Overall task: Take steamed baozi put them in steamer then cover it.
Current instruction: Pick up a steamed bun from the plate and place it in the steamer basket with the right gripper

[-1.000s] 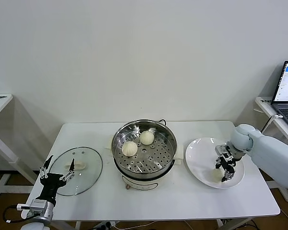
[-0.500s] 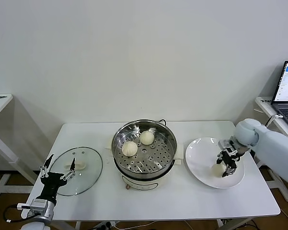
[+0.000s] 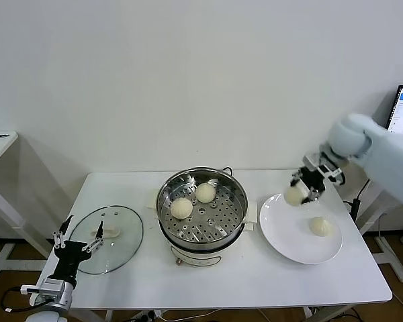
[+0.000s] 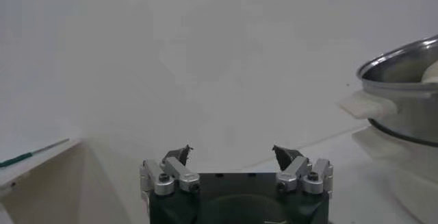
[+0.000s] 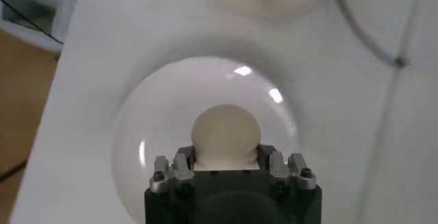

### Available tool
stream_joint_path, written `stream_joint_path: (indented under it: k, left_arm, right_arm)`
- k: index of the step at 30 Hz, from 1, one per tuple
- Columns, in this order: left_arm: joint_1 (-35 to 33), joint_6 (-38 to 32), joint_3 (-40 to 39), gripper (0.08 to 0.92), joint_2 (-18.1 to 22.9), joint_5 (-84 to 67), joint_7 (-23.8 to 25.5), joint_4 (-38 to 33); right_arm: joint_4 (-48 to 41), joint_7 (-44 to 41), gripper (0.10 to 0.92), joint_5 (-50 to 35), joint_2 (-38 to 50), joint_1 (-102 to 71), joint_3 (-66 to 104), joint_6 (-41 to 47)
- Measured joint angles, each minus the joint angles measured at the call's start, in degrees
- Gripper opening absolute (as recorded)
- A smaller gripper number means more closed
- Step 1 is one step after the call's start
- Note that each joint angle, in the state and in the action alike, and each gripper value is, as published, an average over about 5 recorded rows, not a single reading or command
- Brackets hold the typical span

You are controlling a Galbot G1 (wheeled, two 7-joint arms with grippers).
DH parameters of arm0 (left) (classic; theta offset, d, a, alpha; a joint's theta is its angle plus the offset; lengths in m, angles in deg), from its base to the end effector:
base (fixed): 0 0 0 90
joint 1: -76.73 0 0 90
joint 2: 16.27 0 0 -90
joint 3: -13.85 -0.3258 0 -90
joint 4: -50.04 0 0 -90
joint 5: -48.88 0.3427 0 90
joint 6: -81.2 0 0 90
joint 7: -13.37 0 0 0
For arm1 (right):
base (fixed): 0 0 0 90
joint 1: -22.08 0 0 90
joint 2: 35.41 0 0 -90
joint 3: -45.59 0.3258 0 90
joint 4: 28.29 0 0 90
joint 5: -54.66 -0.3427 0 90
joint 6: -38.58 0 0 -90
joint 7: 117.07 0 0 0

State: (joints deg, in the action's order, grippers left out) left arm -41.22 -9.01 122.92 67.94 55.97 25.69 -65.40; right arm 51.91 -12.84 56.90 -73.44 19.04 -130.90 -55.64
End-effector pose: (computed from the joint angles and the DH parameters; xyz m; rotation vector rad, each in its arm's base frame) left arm 0.1799 0.1186 -0.2850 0.0571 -3.0161 -0.5417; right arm 0.5025 -0.0949 -0.0060 1.5418 -1.1329 1.7906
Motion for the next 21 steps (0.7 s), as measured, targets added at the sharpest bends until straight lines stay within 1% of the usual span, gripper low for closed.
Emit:
stream_joint_path:
  k: [10, 21]
  left_arm:
    - [0.2, 0.0, 1.0, 0.823, 0.0, -0.3, 0.2, 0.5]
    - [0.4, -0.1, 2.3, 0.823, -0.2, -0.9, 0.6, 1.2]
  right_arm:
    - [3.7, 2.5, 0.67, -0.4, -8.5, 10.9, -7.5, -9.7]
    - [5.8, 6.0, 0.67, 1.0, -18.9, 13.3, -13.7, -16.9]
